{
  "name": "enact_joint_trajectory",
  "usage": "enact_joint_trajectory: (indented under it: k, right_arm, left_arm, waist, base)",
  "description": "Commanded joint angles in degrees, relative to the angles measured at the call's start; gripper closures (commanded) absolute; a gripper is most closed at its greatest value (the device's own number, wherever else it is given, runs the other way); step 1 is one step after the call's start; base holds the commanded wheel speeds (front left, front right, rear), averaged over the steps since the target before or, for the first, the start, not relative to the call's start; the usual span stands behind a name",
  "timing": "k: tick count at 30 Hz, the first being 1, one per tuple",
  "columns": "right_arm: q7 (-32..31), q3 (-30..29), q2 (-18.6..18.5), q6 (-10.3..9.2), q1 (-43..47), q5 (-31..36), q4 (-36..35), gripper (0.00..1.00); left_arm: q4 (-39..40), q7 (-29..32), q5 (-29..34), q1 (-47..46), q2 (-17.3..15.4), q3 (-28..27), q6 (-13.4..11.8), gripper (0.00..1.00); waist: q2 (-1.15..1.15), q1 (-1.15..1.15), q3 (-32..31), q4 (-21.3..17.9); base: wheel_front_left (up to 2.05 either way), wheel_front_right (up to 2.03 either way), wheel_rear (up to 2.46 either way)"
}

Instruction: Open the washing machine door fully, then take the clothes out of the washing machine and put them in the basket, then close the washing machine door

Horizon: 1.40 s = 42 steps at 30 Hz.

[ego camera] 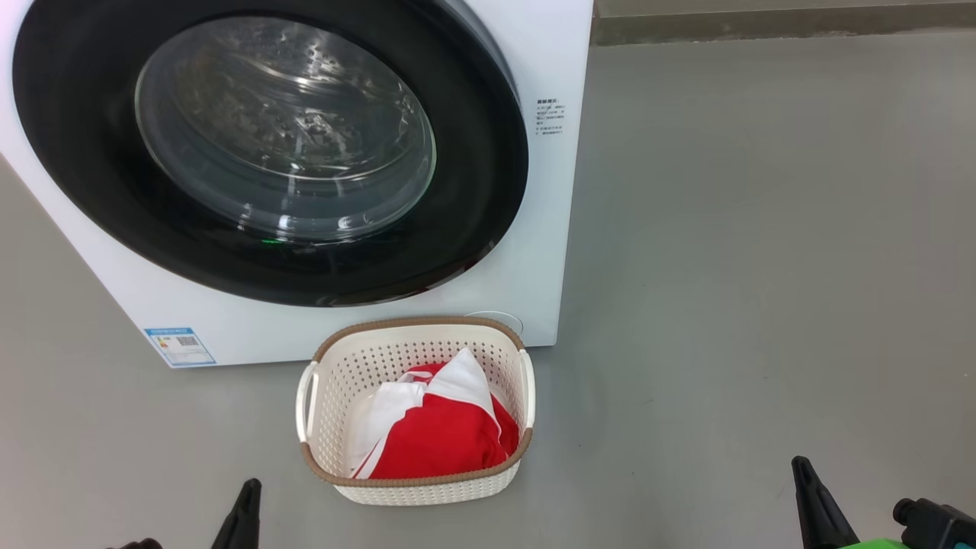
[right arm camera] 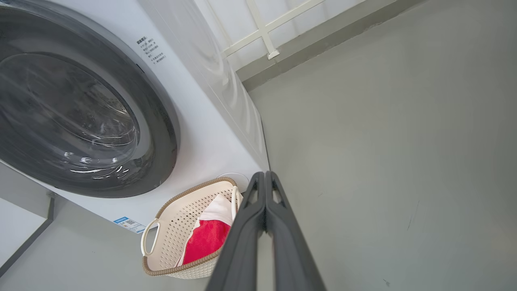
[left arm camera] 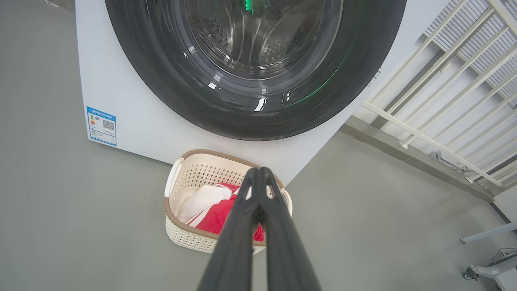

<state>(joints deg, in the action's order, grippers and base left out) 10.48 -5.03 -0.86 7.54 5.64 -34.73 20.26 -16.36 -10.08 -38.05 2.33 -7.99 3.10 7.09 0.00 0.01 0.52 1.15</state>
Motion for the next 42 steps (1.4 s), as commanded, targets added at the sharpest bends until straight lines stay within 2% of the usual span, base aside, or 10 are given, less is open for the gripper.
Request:
enact_joint_trajectory:
  k: [1, 42]
  right_arm:
    - [-0.5, -0.2, -0.7, -0.01, -2.3, -1.4, -1.7, 1.00]
    - [-7.2, -0.7, -1.2, -0.03, -6.2, -24.3, -3.6, 1.00]
  left_arm:
    - [1.4, 0.4, -1.6, -2.4, -0.4, -1.3, 0.1, 1.00]
    - [1.8, 7.0, -23.0, -4.9, 1.8, -4.7, 0.2, 1.00]
  waist:
    - [0.00, -0.01, 0.0, 0.0]
    - [0.00, -0.01, -0.1, -0.5]
  base:
    - [0.00, 0.00, 0.00]
    - [0.00, 0.00, 0.00]
